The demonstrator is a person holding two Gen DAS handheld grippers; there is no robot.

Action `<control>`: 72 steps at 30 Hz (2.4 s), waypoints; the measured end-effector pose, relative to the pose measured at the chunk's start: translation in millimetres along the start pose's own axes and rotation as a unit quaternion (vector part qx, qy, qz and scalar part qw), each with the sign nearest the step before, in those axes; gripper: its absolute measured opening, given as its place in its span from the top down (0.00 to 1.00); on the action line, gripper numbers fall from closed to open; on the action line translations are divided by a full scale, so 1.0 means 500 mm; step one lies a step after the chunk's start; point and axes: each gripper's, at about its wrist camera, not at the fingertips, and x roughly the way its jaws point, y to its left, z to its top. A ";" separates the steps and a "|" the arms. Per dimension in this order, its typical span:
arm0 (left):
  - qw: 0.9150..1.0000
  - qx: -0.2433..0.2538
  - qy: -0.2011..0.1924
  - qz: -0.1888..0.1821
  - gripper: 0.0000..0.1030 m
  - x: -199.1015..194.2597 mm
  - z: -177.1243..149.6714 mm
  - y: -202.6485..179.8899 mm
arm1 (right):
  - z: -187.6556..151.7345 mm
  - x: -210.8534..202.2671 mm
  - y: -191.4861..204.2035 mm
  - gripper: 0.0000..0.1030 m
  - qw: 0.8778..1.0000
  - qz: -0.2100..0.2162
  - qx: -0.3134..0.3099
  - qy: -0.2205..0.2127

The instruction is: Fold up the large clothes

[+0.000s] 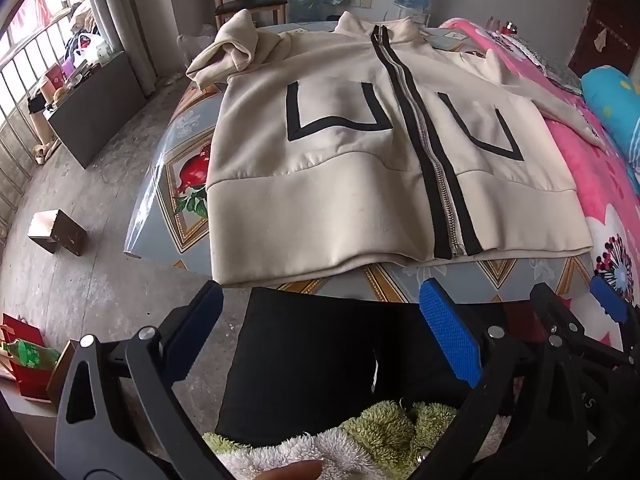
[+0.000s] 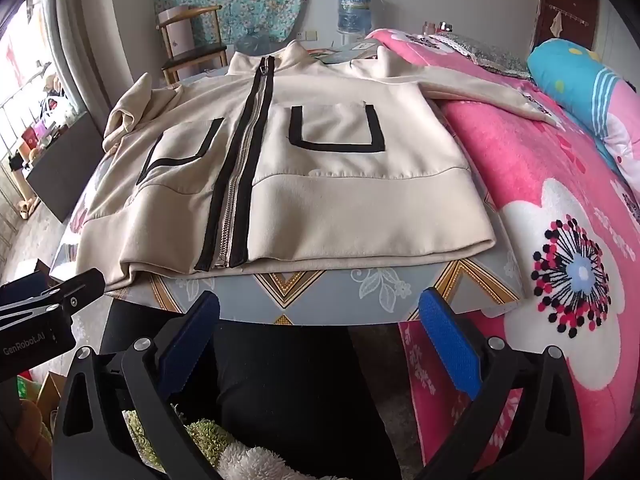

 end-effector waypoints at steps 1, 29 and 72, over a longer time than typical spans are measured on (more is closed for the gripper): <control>1.000 0.001 0.000 0.002 0.08 0.000 0.000 0.000 | 0.000 0.000 0.000 0.06 1.000 -0.001 0.001 -0.001; 1.000 -0.001 0.001 0.001 0.08 0.000 -0.004 0.000 | 0.002 -0.008 0.007 0.06 1.000 -0.008 -0.005 -0.007; 1.000 -0.004 -0.001 -0.002 0.08 -0.004 -0.006 0.008 | 0.004 -0.010 0.017 0.06 1.000 -0.023 -0.014 -0.009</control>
